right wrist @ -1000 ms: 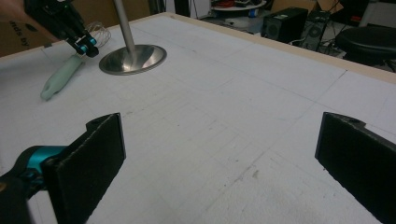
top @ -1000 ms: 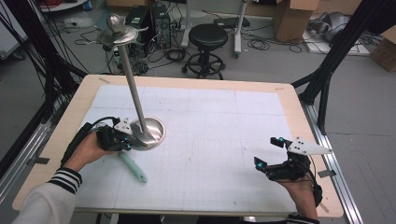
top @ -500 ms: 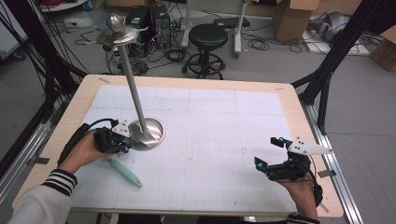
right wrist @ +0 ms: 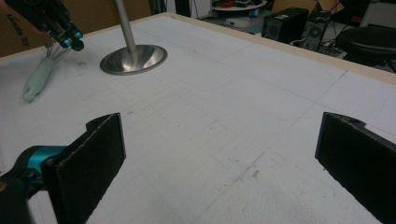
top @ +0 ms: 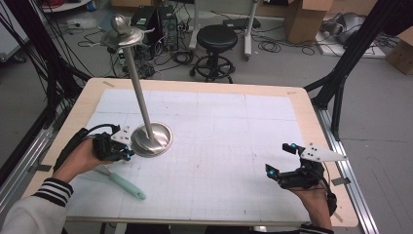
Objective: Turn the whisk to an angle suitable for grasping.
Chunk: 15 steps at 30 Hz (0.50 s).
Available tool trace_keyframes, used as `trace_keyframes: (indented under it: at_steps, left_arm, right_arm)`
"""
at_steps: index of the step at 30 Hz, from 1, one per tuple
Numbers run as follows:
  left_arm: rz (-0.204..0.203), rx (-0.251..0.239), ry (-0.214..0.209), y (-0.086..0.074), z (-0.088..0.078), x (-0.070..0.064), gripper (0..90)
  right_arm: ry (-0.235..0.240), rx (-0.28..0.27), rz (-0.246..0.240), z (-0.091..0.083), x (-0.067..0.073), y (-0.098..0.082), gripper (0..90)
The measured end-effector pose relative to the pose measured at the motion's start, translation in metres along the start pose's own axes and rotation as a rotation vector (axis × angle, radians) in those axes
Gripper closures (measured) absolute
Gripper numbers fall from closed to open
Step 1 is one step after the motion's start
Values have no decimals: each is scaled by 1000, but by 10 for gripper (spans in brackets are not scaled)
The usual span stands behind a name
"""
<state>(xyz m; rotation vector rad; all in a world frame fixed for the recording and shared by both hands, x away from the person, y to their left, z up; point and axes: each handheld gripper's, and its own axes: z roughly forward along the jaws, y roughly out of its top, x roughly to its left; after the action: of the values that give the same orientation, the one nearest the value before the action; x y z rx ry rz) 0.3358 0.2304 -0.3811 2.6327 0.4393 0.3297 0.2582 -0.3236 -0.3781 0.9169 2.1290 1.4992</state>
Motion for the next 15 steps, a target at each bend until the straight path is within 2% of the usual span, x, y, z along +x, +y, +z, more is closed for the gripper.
trace_keyframes:
  at_steps: [8, 9, 13, 15]
  left_arm:
    - [29, -28, 5, -7, -14, -2, 896]
    - [38, -46, 14, -8, -18, -2, 894]
    - [50, -74, 8, -9, -26, -3, 843]
    - [79, -89, 15, -10, -33, -5, 821]
  right_arm:
    - [1, 4, -3, 0, 1, 0, 7]
    - [1, 4, -3, 0, 1, 1, 6]
    - [4, 8, -10, 1, 2, 1, 6]
    - [3, 9, -8, 0, 2, 1, 6]
